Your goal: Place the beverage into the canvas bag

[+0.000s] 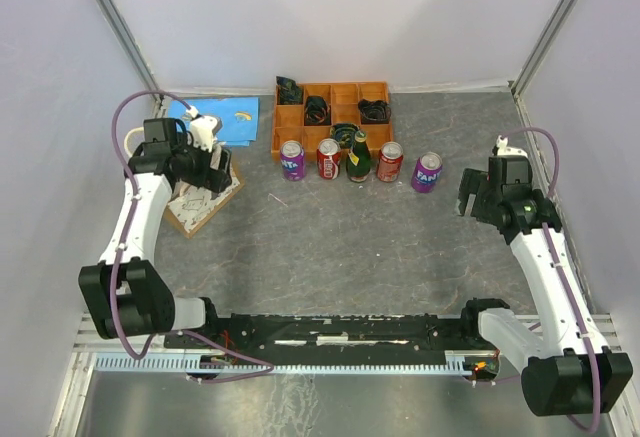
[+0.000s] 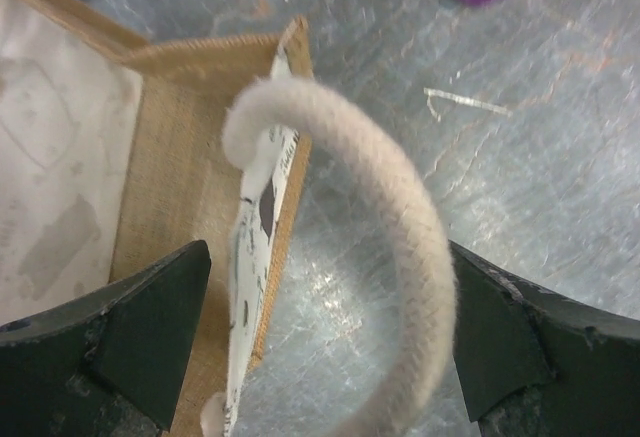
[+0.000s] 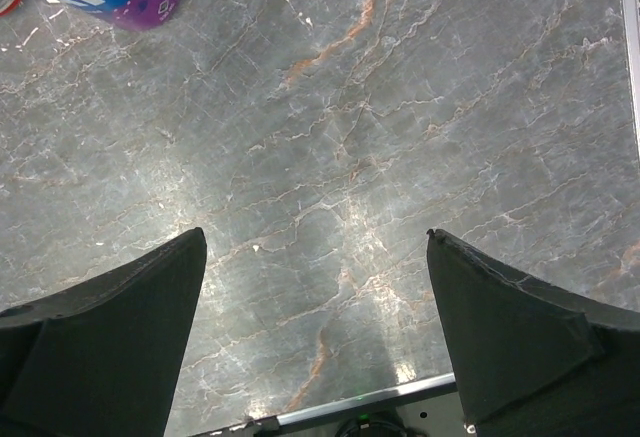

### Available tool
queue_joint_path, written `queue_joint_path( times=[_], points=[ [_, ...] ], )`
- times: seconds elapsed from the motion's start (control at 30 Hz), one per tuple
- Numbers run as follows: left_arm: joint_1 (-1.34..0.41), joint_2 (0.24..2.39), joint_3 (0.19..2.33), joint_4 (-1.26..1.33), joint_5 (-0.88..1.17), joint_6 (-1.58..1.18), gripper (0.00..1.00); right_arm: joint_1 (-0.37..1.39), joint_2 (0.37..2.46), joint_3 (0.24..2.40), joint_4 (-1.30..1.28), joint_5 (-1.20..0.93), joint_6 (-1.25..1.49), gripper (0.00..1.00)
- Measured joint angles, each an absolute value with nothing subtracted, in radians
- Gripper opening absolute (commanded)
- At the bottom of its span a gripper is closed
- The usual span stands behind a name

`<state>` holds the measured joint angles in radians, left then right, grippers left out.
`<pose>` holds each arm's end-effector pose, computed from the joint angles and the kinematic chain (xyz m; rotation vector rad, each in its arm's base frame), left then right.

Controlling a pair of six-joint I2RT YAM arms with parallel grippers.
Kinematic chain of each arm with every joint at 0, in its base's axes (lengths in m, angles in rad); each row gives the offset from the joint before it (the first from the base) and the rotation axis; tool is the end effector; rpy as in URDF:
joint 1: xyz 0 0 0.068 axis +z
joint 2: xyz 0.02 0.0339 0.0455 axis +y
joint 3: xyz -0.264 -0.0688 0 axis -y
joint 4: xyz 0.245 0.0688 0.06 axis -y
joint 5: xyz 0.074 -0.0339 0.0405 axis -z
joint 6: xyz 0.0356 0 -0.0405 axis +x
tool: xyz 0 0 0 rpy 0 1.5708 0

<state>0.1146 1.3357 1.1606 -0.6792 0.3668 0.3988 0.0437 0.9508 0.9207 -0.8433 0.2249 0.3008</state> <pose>0.2803 0.0194 0.3058 0.4954 2.3080 -0.1986 0.1833 0.0001 0.2976 0.4081 2.3834 -0.1182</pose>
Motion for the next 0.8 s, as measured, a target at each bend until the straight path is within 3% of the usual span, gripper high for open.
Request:
queue_joint_path(
  times=[0.13,0.3,0.37,0.5,0.53,0.8],
  points=[
    [0.115,1.356,1.092,-0.673,0.363,0.464,0.93,0.044,0.950,0.919,-0.851,0.225,0.301,0.99],
    [0.114,1.397,1.029,-0.655,0.346,0.534,0.72,0.044,0.945,0.920,-0.859,0.226,0.303,0.99],
    [0.112,1.398,1.018,-0.646,0.342,0.562,0.56,0.044,0.941,0.919,-0.863,0.226,0.309,0.99],
    [0.110,1.399,1.016,-0.638,0.342,0.611,0.10,0.044,0.934,0.920,-0.875,0.226,0.317,0.99],
    [0.110,1.400,1.016,-0.642,0.345,0.627,0.04,0.044,0.934,0.920,-0.877,0.226,0.318,0.99],
    [0.080,1.400,1.105,-0.803,0.438,0.818,0.03,0.044,0.926,0.970,-0.913,0.214,0.321,0.97]
  ],
)
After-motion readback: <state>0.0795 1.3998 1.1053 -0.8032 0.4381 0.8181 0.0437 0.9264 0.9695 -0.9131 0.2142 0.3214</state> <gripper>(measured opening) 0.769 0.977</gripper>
